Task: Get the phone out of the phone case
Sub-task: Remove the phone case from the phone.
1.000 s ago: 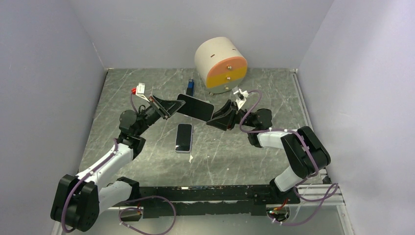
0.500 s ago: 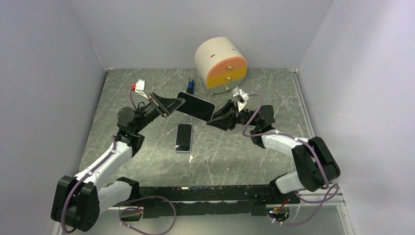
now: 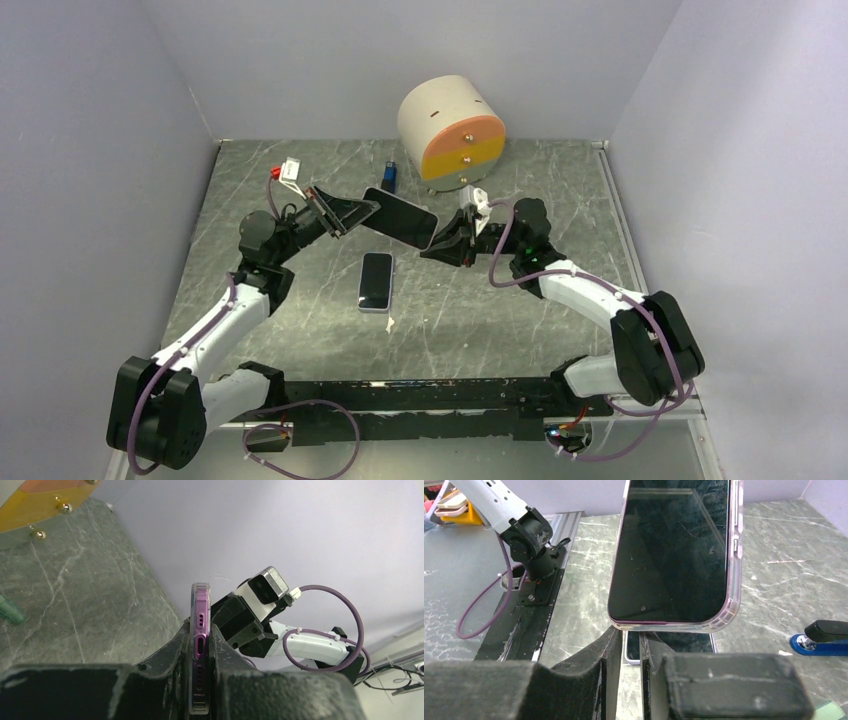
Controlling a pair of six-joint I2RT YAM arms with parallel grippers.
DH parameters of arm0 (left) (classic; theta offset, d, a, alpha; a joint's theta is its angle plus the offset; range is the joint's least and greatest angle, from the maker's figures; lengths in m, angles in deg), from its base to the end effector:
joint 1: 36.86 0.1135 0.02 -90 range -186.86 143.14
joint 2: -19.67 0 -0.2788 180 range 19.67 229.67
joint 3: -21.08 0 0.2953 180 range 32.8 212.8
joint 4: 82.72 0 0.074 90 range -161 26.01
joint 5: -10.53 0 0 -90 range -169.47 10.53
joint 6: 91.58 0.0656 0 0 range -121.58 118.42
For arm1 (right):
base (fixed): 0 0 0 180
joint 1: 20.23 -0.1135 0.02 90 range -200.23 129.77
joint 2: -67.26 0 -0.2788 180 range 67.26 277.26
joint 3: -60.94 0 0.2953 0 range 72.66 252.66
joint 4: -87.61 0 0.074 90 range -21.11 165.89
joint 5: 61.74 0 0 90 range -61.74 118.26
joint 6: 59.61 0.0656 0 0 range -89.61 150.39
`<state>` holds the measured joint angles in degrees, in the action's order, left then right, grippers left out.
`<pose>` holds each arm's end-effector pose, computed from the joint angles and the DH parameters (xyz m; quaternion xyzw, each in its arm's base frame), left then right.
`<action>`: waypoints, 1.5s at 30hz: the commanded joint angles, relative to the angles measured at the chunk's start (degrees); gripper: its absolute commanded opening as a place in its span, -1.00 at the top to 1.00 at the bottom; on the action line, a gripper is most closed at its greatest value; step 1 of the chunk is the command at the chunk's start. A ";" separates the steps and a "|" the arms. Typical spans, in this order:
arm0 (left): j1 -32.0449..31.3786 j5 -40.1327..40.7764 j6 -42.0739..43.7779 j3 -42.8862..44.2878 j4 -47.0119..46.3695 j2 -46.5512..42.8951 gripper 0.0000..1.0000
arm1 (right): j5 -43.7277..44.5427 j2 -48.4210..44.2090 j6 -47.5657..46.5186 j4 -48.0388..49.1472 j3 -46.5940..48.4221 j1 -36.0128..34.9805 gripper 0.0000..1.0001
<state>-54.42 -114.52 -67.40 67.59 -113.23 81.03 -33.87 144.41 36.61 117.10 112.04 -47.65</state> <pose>0.2697 -0.1249 0.3170 -0.0165 0.6239 -0.6412 0.4464 0.2642 0.2024 0.2619 -0.4773 0.5081 0.5191 0.4946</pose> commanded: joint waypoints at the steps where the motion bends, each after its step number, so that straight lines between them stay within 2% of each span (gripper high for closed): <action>1: -1.43 -11.84 0.29 3.55 -0.28 -0.41 0.95 | 4.82 -0.49 -3.09 4.77 2.83 -0.44 1.00; 6: -0.47 -14.14 5.52 6.16 7.39 -1.19 0.95 | 6.43 -1.44 -5.28 1.87 1.87 -0.44 0.98; 12: 5.11 -16.68 19.10 13.90 29.44 -3.26 0.95 | 8.83 -4.03 -10.25 -3.96 -0.77 -0.35 0.49; 16: 5.95 -18.13 30.20 21.06 43.01 -2.79 0.95 | 8.15 -5.40 -14.05 -4.55 -2.12 -0.44 0.17; 19: 5.96 -18.57 38.69 25.36 51.47 -2.31 0.95 | 6.20 -6.07 -15.49 -5.19 -1.86 -0.44 0.00; 27: 5.96 -25.65 50.17 30.70 58.76 0.55 0.95 | 3.25 -4.86 -18.97 -10.32 3.08 -3.02 -0.29; 36: 5.96 -26.67 61.68 34.79 68.37 0.45 0.95 | 1.65 -1.37 -32.34 -27.25 11.94 -7.97 -0.38; 45: 5.96 -27.71 67.85 35.03 71.44 -1.50 0.95 | 0.13 2.85 -43.41 -40.78 18.81 -10.20 -0.19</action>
<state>-48.52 -138.36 -5.22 99.50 -42.07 81.76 -31.29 146.03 1.12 83.46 126.29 -57.04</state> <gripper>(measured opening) 0.161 0.618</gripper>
